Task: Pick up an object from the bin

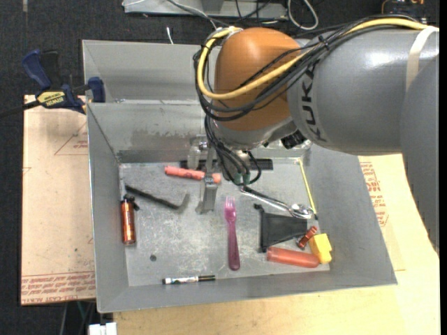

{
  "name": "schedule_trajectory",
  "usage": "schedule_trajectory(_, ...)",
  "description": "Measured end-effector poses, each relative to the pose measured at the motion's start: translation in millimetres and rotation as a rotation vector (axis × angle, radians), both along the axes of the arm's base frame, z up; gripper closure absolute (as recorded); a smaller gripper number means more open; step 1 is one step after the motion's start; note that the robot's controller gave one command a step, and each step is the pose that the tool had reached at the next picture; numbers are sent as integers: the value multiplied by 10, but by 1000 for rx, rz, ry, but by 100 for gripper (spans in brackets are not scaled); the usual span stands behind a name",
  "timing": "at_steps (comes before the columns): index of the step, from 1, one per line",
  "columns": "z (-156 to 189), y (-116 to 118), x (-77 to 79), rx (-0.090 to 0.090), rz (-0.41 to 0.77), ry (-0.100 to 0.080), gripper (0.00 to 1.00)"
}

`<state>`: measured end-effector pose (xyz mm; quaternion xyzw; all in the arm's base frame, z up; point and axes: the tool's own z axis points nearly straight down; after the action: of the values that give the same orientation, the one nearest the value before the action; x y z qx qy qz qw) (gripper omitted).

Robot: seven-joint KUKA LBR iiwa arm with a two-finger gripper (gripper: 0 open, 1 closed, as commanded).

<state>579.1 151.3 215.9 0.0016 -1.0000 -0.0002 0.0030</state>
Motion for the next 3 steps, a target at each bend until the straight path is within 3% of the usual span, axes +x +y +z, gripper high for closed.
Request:
schedule_trajectory(1, 35, -7, 20, 1, -4, -7, 0)
schedule_trajectory(2, -1389, 680, 392, 4, -122, -15, 0)
schedule_trajectory(3, -573, 711, 263, 6, -194, -25, 0)
